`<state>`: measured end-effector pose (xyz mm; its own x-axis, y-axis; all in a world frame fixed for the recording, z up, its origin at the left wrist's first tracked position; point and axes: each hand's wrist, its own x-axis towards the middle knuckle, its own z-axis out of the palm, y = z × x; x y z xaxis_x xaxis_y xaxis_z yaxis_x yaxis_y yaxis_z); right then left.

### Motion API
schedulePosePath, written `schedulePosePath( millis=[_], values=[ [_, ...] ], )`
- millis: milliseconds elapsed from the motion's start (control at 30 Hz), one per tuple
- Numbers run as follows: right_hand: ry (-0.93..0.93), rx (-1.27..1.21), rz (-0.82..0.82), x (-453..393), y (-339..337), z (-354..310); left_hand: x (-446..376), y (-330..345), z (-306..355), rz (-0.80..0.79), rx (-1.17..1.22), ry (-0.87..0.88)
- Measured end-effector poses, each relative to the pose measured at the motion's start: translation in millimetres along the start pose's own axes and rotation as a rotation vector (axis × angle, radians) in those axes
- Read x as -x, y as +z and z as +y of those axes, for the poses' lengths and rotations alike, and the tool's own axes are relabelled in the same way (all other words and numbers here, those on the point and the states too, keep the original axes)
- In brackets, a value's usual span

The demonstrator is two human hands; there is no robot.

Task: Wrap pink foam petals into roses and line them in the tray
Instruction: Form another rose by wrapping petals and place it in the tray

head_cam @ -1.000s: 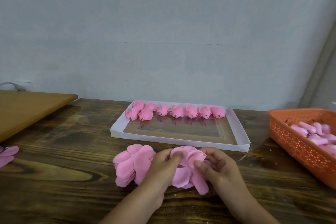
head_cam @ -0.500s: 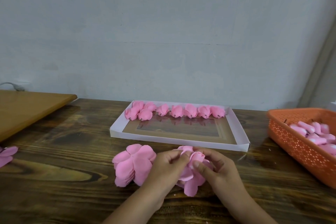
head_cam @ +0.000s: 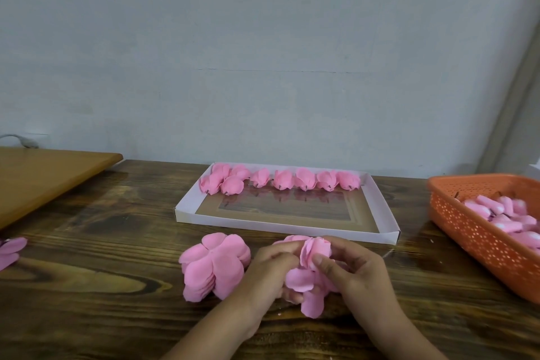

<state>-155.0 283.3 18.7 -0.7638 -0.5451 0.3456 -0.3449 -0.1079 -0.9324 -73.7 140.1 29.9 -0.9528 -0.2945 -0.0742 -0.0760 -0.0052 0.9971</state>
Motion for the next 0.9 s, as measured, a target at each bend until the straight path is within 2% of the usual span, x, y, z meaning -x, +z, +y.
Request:
schedulePosePath(
  millis=[333,500,633,733,900],
  values=[
    [0.058,-0.147,-0.008,-1,-3,-4,6,-2,-1,-0.005,-0.01,0.114],
    [0.139,-0.264,-0.129,-1,-7,-9,5,-8,-2,-0.018,0.0,0.041],
    [0.184,-0.325,-0.207,0,-8,-12,9,-10,4,-0.158,0.025,0.03],
    [0.199,-0.312,-0.219,0,-8,-14,10,-12,7,-0.215,0.077,0.01],
    [0.206,-0.311,-0.211,0,-7,-11,9,-10,4,-0.191,0.118,-0.037]
  ],
)
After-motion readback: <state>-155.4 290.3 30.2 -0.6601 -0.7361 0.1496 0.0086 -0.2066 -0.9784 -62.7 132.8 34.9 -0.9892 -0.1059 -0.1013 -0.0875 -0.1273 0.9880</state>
